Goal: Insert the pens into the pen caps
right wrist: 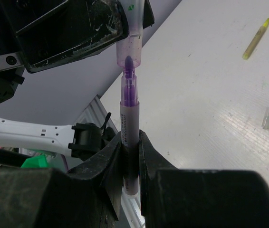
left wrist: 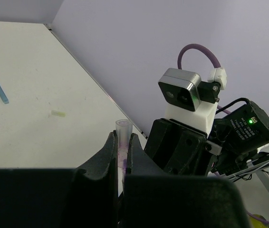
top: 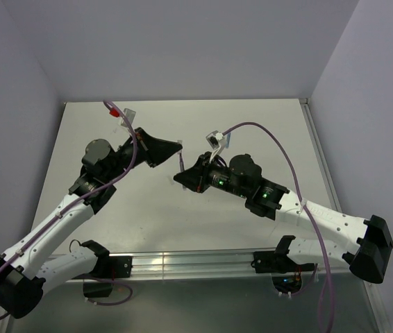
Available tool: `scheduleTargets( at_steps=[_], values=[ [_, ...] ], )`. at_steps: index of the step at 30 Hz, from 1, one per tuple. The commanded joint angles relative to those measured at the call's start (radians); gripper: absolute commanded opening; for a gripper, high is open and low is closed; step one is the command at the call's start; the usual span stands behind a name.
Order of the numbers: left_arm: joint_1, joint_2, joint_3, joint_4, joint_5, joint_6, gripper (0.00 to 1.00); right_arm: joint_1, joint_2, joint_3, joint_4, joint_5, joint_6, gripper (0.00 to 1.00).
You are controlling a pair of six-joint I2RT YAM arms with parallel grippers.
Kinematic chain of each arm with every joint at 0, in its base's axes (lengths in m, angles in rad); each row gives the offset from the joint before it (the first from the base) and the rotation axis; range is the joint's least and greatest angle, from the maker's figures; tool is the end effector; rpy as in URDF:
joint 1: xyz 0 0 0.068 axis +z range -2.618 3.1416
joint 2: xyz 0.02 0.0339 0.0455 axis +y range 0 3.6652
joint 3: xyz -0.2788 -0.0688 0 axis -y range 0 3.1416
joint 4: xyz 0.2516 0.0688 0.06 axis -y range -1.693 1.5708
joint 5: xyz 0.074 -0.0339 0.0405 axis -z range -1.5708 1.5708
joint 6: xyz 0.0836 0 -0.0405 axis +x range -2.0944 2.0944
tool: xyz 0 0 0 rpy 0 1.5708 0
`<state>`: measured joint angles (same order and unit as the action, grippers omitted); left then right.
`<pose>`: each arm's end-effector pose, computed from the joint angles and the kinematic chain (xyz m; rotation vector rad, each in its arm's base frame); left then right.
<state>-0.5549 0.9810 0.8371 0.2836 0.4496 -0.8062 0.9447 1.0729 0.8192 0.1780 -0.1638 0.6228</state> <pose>0.2107 -0.1733 0.3893 0.2117 1.5995 -1.4069 0.1656 0.2523 0.3415 -0.4278 1.7717 1.2950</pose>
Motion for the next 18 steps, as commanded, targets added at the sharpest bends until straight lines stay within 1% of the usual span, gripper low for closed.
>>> scheduleTargets(
  at_steps=[1,13,18],
  values=[
    [0.004,0.005,-0.007,0.054,0.031,-0.005,0.00,0.003,-0.028,0.049,0.029,0.038,-0.009,0.00],
    [0.001,0.016,-0.036,0.121,0.072,-0.054,0.00,0.000,0.005,0.084,0.075,0.064,0.011,0.00],
    [-0.010,0.002,-0.053,0.138,0.054,-0.068,0.00,0.003,0.015,0.087,0.117,0.084,0.029,0.00]
  ],
)
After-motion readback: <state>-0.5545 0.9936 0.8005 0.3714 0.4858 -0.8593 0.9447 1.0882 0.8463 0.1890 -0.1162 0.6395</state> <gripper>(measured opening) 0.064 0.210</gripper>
